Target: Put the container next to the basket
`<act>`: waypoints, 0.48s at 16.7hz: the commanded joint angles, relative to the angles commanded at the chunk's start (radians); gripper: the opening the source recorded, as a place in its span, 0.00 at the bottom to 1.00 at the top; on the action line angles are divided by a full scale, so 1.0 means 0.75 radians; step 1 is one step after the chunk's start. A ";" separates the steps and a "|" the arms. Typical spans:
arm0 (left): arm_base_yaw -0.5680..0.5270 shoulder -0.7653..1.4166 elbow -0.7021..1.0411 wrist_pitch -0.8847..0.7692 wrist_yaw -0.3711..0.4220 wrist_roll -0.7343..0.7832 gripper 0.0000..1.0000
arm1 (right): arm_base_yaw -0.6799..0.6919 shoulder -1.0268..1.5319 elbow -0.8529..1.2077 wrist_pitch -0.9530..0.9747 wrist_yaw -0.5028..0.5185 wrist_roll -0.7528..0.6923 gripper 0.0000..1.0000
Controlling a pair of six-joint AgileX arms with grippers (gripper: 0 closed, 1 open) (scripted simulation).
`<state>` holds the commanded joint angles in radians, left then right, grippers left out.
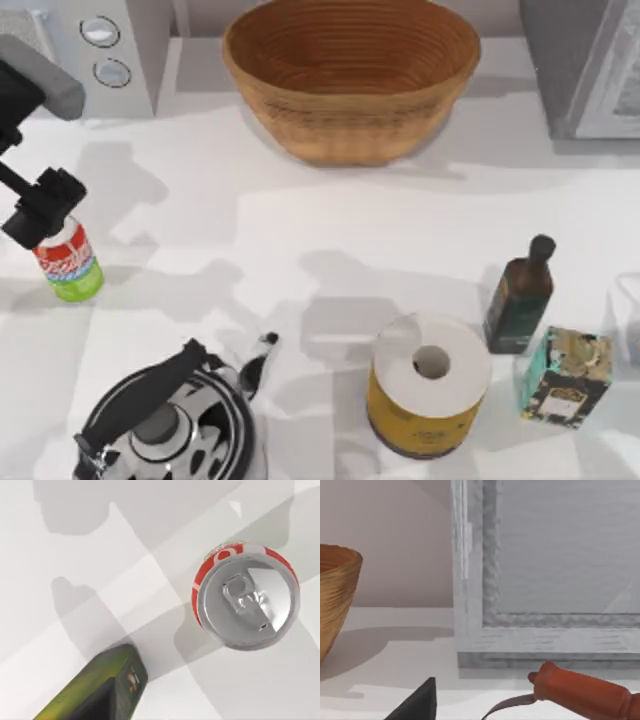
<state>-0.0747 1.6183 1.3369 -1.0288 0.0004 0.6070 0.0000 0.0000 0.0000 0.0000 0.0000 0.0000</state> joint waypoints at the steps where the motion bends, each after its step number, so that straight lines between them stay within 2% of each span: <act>1: -0.004 0.099 0.077 -0.059 0.000 0.035 1.00 | 0.000 0.000 0.000 0.000 0.000 0.000 1.00; 5: -0.017 0.369 0.289 -0.224 0.001 0.132 1.00 | 0.000 0.000 0.000 0.000 0.000 0.000 1.00; 8: -0.020 0.423 0.333 -0.260 0.001 0.153 1.00 | 0.000 0.000 0.000 0.000 0.000 0.000 1.00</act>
<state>-0.0895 1.9358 1.5863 -1.2235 0.0011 0.7216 0.0000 0.0000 0.0000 0.0000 0.0000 0.0000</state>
